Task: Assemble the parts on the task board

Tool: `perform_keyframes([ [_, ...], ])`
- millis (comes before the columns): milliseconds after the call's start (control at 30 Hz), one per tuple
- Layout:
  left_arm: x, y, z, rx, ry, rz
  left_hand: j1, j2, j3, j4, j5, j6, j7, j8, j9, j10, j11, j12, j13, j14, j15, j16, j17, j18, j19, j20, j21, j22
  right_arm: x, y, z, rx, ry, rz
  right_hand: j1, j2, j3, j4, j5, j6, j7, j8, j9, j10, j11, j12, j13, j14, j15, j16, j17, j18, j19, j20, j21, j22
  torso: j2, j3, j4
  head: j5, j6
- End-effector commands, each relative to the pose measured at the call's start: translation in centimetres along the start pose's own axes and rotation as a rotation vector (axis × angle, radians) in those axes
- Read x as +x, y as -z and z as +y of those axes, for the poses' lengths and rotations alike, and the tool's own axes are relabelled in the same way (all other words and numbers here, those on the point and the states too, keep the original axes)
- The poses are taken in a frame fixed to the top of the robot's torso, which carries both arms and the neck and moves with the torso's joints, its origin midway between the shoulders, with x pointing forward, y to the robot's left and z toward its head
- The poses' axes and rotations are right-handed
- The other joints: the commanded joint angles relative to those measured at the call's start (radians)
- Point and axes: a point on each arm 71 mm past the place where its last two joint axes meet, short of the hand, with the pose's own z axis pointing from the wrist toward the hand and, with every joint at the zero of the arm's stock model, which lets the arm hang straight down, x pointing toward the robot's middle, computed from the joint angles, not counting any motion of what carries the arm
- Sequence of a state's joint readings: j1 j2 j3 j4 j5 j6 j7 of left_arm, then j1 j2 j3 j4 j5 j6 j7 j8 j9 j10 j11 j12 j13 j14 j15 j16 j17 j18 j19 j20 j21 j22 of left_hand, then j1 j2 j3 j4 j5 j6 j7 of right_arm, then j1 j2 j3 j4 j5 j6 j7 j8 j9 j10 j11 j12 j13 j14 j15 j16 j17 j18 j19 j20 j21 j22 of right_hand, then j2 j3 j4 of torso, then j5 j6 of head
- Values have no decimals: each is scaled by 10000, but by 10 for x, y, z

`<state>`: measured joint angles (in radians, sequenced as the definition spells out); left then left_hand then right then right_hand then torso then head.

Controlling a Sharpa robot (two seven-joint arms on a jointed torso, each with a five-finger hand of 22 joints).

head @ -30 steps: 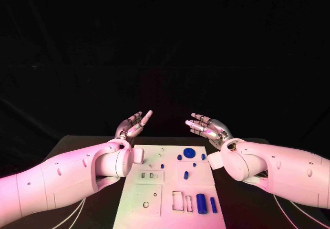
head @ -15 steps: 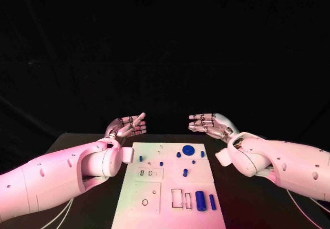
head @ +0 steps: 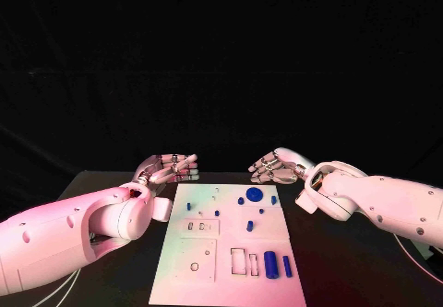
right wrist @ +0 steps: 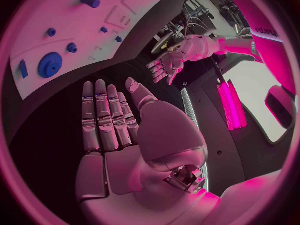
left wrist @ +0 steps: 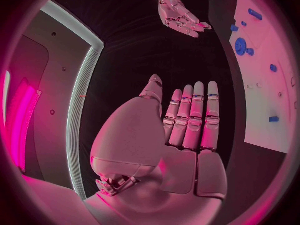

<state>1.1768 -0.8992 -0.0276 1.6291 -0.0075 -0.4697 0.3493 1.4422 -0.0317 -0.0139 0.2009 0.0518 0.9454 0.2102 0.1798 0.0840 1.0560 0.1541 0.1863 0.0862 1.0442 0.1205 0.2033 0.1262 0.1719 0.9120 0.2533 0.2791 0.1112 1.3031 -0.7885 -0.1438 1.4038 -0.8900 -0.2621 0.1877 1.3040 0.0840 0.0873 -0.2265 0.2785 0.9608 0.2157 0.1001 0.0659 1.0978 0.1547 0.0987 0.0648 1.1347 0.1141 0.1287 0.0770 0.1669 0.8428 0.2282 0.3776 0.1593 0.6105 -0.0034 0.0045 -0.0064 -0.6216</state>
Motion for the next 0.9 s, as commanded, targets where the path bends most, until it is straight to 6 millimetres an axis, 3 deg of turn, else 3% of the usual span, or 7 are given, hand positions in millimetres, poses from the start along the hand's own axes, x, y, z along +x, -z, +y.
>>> perform_keyframes([
  [33,7,6,-8,134,-151,677,157,-3,-14,-95,-29,113,-15,-10,-15,98,16,-44,8,78,1,-22,15,145,118,-35,63,-3,5,-4,1,447,2431,946,-371,-370,137,-413,433,854,-377,85,55,1218,-433,-102,88,1601,-571,400,425,174,1542,-585,983,414,403,17,12,-44,25],
  [267,13,14,-22,307,-28,897,177,33,-57,-108,-29,102,4,-88,-50,78,38,-158,-22,48,22,-122,17,134,174,-64,57,-28,5,-14,19,187,4703,335,-447,-570,137,-548,693,1175,-579,61,68,1465,-711,-241,164,3613,-1113,1857,1480,169,2829,-1165,2435,1236,792,5,8,-105,82],
  [333,15,16,-25,356,3,963,178,40,-62,-108,-28,99,7,-100,-55,72,42,-175,-27,42,26,-137,16,132,176,-66,52,-33,5,-17,23,112,5251,162,-628,-704,67,-517,560,1184,-669,-13,55,1327,-738,-289,186,3685,-1252,3072,2223,138,3314,-1300,3107,1648,881,7,7,-117,106],
  [367,16,17,-26,385,16,997,178,42,-63,-108,-28,98,8,-104,-57,71,44,-180,-28,40,27,-141,16,132,177,-66,51,-34,6,-18,25,83,5533,92,-646,-662,115,-516,615,1215,-697,-40,58,1294,-716,-277,216,3681,-1245,3706,2636,110,3294,-1331,3369,1864,924,10,13,-123,110],
  [433,18,18,-29,435,32,1050,177,48,-68,-107,-28,96,11,-113,-60,67,47,-193,-31,35,31,-153,16,131,178,-67,47,-38,7,-20,28,39,6004,25,-753,-734,98,-499,638,1222,-692,-85,58,1234,-752,-268,254,3698,-1275,4626,3206,-102,3870,-1358,4786,3616,996,11,33,-144,140],
  [567,19,19,-33,507,42,1101,164,63,-80,-97,-29,94,18,-130,-68,62,54,-218,-38,29,37,-177,16,129,179,-68,39,-47,13,-24,34,-51,6720,80,-886,-788,170,-469,972,1236,-670,-175,68,1062,-723,-272,334,3785,-1246,7821,6343,-469,4587,-1366,7068,6566,1123,28,82,-195,188],
  [900,17,20,-36,568,12,1028,132,83,-113,-78,-29,84,37,-171,-84,48,72,-274,-52,13,52,-228,16,126,177,-66,17,-68,23,-29,42,-7,7762,384,-940,-936,389,-457,1265,1116,-631,-292,76,549,-669,-265,402,3652,-1117,10468,9053,-817,5164,-1247,9172,9430,1274,39,140,-271,206],
])
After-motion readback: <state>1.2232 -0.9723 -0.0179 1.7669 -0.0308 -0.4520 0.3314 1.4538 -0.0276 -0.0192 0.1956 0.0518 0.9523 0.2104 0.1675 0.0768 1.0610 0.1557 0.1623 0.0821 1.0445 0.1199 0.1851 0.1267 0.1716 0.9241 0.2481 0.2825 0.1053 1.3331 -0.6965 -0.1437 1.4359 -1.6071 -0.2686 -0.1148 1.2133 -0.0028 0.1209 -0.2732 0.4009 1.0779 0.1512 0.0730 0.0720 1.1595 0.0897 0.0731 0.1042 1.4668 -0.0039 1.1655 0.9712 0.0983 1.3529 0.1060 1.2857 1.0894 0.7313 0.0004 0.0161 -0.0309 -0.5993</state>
